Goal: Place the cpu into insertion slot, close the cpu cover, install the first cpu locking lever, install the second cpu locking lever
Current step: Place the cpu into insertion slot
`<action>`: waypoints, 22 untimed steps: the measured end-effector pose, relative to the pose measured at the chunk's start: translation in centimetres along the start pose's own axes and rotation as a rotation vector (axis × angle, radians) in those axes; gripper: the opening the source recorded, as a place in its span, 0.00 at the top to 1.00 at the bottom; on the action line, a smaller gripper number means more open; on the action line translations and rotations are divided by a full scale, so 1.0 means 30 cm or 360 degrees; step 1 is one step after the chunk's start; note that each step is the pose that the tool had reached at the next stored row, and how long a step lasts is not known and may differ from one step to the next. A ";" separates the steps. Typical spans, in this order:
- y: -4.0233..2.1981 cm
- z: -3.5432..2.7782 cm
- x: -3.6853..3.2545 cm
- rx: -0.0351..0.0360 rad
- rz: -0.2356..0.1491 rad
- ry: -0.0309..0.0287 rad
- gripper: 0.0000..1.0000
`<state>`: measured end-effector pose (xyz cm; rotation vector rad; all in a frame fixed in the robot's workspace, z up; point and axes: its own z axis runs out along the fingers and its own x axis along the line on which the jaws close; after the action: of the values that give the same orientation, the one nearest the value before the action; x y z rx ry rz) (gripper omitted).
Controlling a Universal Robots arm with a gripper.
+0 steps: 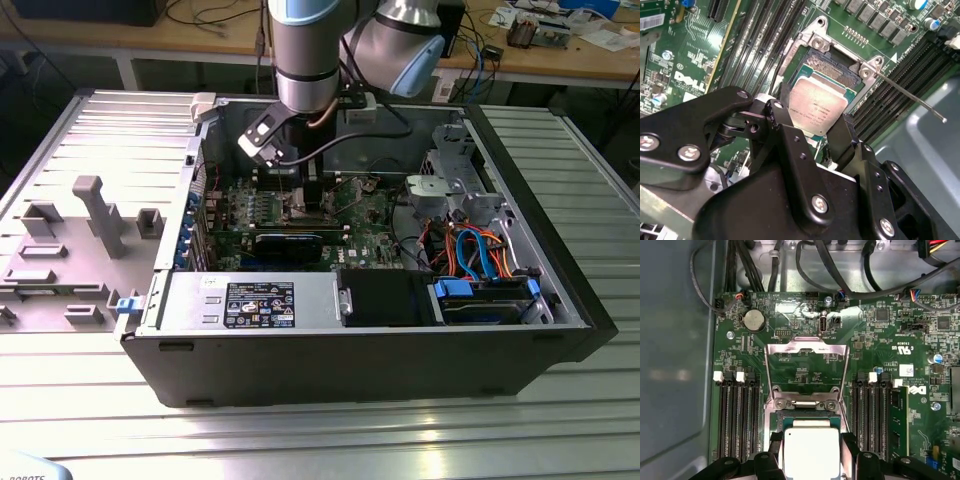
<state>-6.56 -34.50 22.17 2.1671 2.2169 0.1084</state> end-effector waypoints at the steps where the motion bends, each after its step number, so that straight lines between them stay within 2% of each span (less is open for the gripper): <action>1: 0.000 0.001 0.000 0.0000 0.0000 -0.00003 0.46; 12: 0.000 0.003 0.000 0.0001 0.0000 0.00006 0.46; 15: -0.001 0.005 0.001 0.0009 0.0000 0.00003 0.46; 18: -0.002 0.015 0.001 0.0026 0.0001 0.00005 0.46; 22: -0.003 0.034 0.001 0.0028 0.0007 0.00002 0.46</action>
<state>-6.57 -34.45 21.14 2.1808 2.2216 0.0898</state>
